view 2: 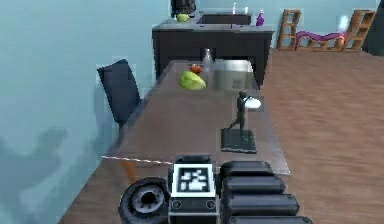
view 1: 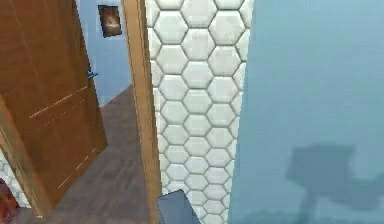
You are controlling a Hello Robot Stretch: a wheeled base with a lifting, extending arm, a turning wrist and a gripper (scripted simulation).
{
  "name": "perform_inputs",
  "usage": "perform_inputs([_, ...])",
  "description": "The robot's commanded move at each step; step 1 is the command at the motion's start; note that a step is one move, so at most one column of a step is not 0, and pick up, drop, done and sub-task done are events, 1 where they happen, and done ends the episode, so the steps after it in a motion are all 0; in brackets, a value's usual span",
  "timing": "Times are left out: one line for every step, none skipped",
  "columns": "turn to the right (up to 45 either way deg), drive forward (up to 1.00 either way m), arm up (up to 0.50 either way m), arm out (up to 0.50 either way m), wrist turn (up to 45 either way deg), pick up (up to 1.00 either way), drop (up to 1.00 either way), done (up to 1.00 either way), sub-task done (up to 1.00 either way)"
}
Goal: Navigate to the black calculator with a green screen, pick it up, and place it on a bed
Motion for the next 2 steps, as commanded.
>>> perform_inputs([-45.0,0.00,0.00,0.00,0.0,0.00,0.00,0.00,0.00])
perform_inputs([-30.0,0.00,0.00,0.00,0.0,0.00,0.00,0.00,0.00])
